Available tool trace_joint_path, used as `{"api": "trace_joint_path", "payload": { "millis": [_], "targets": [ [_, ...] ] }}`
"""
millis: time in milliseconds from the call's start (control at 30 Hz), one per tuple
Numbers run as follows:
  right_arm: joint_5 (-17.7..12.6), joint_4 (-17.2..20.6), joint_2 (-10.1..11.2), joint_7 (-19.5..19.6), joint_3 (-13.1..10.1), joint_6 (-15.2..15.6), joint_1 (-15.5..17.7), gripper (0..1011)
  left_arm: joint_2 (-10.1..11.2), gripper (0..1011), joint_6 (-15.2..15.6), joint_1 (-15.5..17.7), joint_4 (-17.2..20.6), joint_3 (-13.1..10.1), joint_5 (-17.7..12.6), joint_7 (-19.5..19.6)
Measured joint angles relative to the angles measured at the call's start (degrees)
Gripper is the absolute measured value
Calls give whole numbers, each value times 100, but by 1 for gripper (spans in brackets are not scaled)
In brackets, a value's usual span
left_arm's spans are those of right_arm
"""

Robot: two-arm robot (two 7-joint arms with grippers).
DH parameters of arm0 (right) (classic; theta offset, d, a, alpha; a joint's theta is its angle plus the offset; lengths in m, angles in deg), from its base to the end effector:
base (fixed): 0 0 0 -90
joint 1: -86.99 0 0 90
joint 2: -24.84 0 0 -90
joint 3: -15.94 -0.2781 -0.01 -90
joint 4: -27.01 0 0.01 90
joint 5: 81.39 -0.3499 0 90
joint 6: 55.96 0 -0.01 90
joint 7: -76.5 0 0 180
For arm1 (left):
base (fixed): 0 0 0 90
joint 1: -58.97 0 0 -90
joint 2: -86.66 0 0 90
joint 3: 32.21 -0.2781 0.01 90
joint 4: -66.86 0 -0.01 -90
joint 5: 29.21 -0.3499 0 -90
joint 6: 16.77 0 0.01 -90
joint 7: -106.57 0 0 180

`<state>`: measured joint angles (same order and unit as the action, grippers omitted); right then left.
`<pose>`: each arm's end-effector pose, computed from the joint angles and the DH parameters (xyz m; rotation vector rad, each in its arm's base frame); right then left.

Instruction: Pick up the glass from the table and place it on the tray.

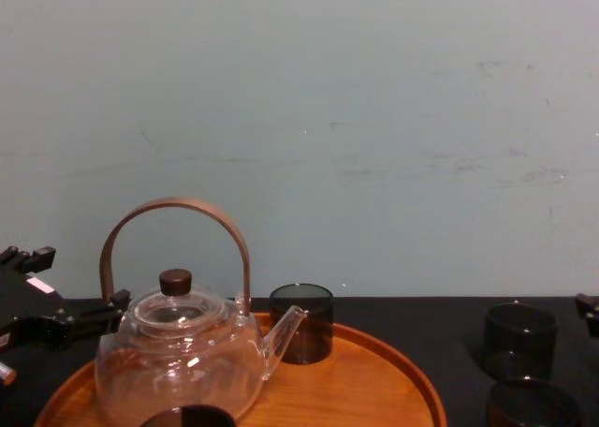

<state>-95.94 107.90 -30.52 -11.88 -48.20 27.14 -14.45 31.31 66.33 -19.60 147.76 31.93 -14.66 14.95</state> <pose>0.3950 -0.0651 -0.3005 -0.3045 -0.2849 -1.2481 0.3950 0.0651 -0.3005 0.3046 -0.2850 1.2480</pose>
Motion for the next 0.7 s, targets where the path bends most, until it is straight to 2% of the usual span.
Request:
{"api": "trace_joint_path", "payload": {
  "millis": [700],
  "targets": [
    [0, 0, 0, 0, 0, 0, 0, 1002, 0, 1010, 0, 0, 0, 0, 0, 0]
  ]
}}
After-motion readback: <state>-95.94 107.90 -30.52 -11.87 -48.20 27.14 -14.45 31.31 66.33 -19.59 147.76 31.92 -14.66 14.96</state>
